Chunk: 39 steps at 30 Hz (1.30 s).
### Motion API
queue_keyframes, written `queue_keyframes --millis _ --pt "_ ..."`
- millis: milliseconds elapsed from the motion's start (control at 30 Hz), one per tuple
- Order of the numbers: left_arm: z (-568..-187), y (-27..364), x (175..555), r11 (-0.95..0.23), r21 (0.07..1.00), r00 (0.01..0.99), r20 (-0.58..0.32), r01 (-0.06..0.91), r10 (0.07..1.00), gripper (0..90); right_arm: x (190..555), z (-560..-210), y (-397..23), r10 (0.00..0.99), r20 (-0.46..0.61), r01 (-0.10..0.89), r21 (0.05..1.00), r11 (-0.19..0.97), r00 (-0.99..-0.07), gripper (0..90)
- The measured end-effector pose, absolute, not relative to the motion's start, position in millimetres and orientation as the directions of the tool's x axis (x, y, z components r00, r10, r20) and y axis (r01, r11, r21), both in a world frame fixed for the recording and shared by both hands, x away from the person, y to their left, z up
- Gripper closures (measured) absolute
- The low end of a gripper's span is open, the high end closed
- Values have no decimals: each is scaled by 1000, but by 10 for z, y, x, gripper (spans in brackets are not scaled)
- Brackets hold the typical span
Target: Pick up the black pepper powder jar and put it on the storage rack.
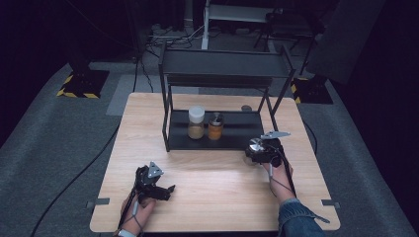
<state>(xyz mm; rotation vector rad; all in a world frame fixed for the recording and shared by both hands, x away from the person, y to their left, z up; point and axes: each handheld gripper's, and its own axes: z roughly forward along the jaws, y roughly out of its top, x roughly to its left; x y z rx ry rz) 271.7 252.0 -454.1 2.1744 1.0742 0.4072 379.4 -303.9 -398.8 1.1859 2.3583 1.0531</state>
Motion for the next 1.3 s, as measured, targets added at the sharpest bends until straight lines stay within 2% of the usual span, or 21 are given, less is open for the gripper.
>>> queue_keyframes --millis 433,900,1300 --pt "-4541 2519 2716 -437 686 612 -16 582 791 0 3773 -3793 -2864 773 -11 549 698 459 -634 304" --pt "-4540 2520 2718 -439 685 613 -15 581 790 0 3832 -3297 -2751 759 -47 509 715 480 -649 305" --pt "-4541 2521 2718 -437 686 613 -16 582 790 0 4076 -2979 -2540 757 -70 497 715 492 -649 305"
